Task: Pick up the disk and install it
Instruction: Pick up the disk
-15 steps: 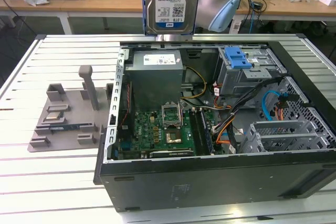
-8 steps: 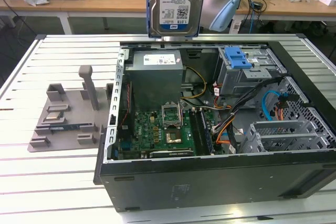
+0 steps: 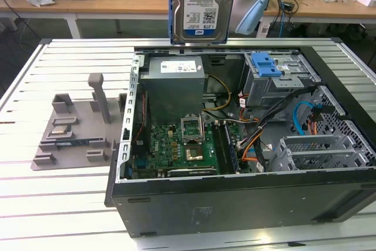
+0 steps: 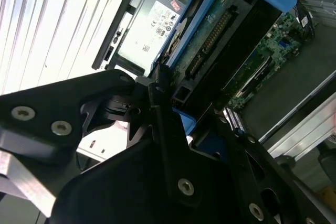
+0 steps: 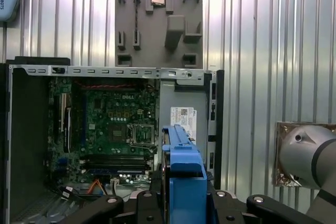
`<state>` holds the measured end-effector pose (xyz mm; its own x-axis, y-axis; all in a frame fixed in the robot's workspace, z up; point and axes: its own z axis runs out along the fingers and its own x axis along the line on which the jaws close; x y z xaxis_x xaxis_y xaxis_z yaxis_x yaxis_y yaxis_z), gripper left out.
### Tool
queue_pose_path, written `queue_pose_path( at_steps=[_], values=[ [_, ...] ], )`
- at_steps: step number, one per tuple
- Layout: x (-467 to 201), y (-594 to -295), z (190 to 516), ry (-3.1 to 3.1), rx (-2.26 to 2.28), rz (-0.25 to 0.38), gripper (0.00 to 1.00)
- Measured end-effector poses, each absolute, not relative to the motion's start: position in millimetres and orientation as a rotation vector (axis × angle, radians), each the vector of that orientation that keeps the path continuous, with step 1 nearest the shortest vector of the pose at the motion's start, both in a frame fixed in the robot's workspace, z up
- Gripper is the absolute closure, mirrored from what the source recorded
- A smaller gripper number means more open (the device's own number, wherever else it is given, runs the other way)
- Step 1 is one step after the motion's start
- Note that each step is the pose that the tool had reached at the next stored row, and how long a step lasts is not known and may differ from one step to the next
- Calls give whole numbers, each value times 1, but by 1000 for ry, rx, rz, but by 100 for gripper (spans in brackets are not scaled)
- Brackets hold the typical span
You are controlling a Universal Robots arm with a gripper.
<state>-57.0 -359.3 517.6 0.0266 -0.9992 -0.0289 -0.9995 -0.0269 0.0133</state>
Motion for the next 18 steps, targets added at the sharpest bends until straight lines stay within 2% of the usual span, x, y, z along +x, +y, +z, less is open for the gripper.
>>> queue_pose_path(
  at_steps=[18],
  values=[
    [-44,-374,517,2184,-2243,47,63]
  ],
)
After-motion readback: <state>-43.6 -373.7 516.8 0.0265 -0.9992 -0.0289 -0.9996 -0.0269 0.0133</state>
